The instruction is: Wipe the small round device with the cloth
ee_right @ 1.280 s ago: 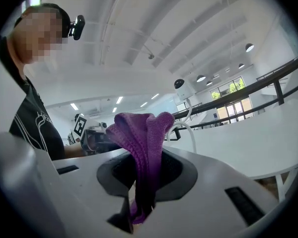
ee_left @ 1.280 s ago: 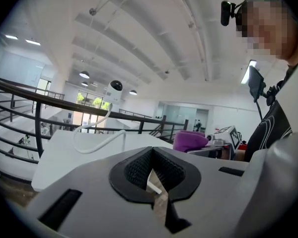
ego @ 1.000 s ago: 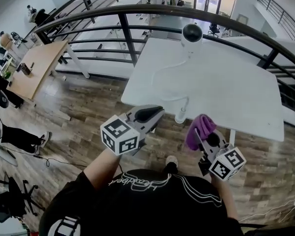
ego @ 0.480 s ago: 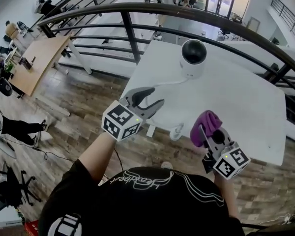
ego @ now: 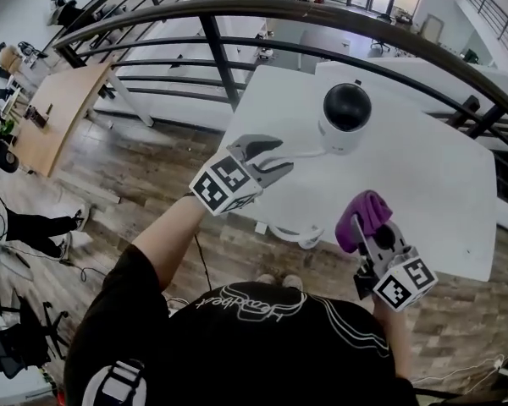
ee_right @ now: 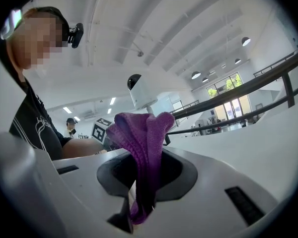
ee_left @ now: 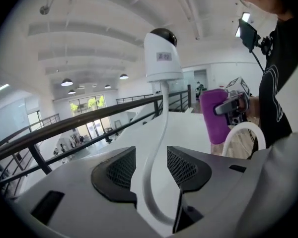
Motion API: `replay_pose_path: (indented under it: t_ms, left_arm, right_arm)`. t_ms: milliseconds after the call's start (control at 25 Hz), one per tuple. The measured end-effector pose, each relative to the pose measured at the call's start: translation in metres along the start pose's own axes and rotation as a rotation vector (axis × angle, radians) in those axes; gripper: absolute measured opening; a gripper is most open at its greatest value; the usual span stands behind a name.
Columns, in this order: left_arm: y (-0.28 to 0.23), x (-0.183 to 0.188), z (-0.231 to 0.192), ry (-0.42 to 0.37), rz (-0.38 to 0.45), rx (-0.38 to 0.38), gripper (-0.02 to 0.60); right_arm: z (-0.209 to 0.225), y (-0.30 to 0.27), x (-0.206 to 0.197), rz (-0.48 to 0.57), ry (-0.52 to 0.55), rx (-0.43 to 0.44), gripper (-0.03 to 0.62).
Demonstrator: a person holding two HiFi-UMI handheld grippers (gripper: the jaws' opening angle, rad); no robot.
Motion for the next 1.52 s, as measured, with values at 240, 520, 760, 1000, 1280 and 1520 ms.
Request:
replay_pose_path:
  t_ms: [240,520,760,1000,1280,1520]
  left_arm:
    - [-0.021,-0.015,0.002,-0.033,-0.012,-0.084,0.175]
    - [-0.025,-0.020,0.000,-0.053,0.015,-0.117,0.084]
    - [-0.024,-0.021,0.001,-0.073,0.022,-0.126,0.078]
    - [-0.023,-0.021,0.000,-0.074,0.029,-0.130,0.077]
    - [-0.023,-0.019,-0.002,-0.069,0.028,-0.129,0.077]
    - [-0.023,-0.019,-0.001,-0.063,0.032,-0.125,0.077]
  right_arm:
    - [0.001,-0.008,-0.006,-0.002,0.002,-0.047,0.061]
    - [-0.004,-0.017,-0.005,-0.002,0.020,-0.072,0.061]
    - [-0.009,-0.014,0.008,-0.008,0.127,-0.131,0.061]
    - [-0.017,-0.010,0.046,0.033,0.309,-0.199,0.061]
    - [-0.037,0.006,0.116,0.110,0.670,-0.333,0.061]
    - [-0.065,0.005,0.147,0.163,1.009,-0.452,0.061]
Point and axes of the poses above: the fingertips, and each gripper's own axes: y backward along the fingers, z to its right, x out of its top, the point moved 2 cm from there along y, backward along the fingers, and after that the axes turned 7 degrees about -z, right-handed, at the moved point
